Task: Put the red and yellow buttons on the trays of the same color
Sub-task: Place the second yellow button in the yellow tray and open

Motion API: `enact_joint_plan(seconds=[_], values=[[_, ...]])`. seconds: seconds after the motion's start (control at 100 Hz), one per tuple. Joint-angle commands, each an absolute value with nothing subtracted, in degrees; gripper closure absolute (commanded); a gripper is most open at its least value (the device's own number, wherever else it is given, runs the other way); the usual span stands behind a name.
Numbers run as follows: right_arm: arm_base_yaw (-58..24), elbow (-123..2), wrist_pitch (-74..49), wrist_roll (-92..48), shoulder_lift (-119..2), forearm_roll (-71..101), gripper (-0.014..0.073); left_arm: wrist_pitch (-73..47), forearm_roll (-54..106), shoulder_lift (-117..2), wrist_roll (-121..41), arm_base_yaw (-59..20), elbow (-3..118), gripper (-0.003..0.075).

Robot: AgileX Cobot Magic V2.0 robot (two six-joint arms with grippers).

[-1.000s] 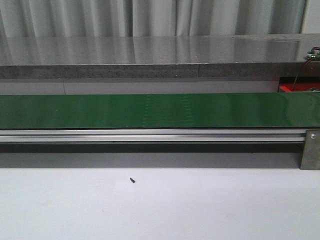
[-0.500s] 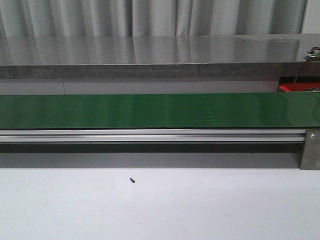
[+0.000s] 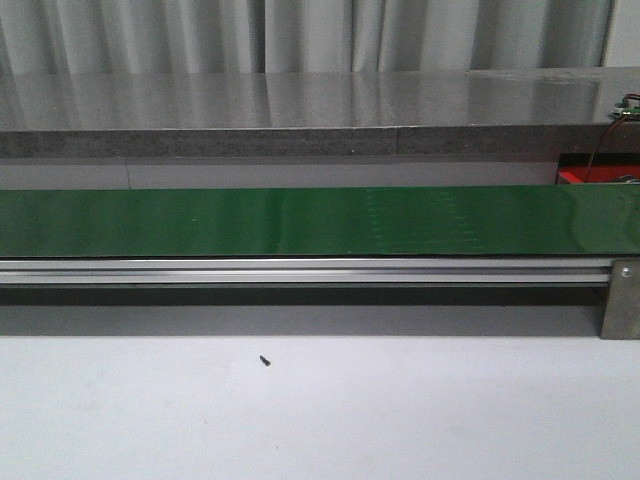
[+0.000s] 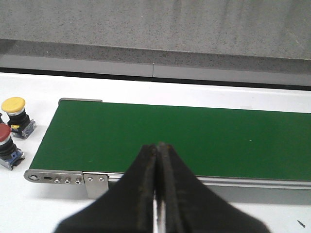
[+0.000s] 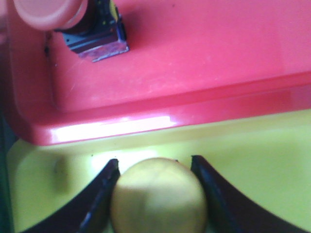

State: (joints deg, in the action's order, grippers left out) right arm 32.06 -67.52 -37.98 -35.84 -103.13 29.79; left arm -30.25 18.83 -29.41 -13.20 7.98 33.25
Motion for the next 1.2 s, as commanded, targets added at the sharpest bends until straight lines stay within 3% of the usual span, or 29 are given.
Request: enact_joint_plan(seconds=[0.0,0.45,0.78,1.19], values=[[32.47,-69.07,-35.69,-35.91,-100.58,30.5,0.0417,-26.26,19.87,-29.51,-13.06,7.52,34.85,0.074],[32.47,-69.07,-35.87,-35.91,-103.75,30.13,0.0385,-26.26,19.87,-29.51,-13.06,7.52,34.85,0.074],[32.47,-69.07,-35.66,-35.79,-103.05,30.84,0.0101,-26.26,19.87,-29.51,-13.06,7.52,34.85,0.074],[31.68,-69.26,-35.33,-35.79,-90.73,34.16,0.0099,-26.26,19.87,-29.51,-13.06,7.52,34.85,0.074]])
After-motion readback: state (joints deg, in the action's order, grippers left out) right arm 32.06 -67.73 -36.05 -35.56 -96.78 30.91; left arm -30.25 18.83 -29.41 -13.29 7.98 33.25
